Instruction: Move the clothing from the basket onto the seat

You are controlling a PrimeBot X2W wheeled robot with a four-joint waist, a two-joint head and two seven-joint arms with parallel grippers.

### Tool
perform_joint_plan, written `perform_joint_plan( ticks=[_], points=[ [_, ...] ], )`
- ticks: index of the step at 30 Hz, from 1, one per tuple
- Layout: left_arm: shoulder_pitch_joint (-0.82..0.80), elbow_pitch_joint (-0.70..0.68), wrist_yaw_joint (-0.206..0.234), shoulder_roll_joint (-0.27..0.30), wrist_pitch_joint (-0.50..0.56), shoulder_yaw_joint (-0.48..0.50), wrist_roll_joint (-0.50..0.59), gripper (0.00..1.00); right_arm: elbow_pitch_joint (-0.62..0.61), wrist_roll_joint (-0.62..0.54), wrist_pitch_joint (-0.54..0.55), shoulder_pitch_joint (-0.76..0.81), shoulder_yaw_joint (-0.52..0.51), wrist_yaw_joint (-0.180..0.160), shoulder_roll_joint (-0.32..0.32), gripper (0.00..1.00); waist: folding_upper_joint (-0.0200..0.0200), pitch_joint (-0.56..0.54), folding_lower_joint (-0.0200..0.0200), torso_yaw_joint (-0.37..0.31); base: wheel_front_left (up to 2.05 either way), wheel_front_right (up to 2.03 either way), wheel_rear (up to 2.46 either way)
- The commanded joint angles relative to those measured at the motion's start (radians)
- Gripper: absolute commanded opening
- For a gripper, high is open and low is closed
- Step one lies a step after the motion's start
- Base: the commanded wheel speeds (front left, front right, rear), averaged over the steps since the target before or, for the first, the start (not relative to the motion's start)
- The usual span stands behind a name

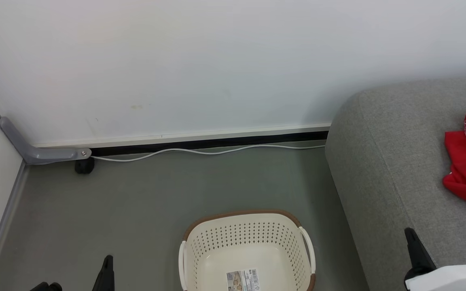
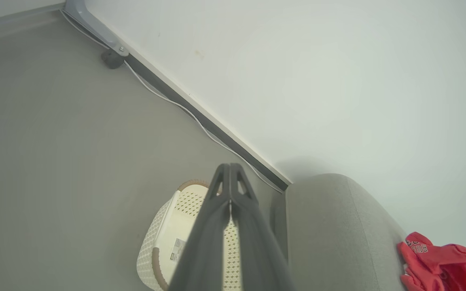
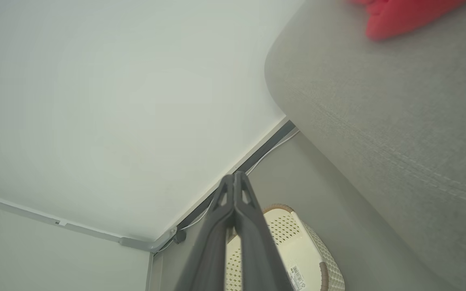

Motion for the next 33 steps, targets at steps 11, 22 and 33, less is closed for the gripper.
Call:
perform_joint_plan(
  ticks=[11,22,33],
  points=[
    [-0.085,-0.040,-0.025,0.010,0.033,0.038,-0.142,0.00,-0.048,0.124,0.040,-0.054,-0.026,0.000,0.006,0.00,-0.0001,0.004,-0.0001,-0.001,0.00,0.00,0.00],
    [-0.108,-0.051,-0.039,0.011,0.066,0.053,-0.267,0.00,-0.062,0.232,0.072,-0.063,-0.054,0.000,0.019,0.00,-0.0001,0.009,-0.0001,-0.002,0.00,0.00,0.00],
    [-0.130,-0.061,-0.052,0.012,0.095,0.067,-0.382,0.00,-0.075,0.330,0.102,-0.071,-0.081,0.000,0.032,0.00,-0.0001,0.012,-0.0001,-0.002,0.00,0.00,0.00]
  ],
)
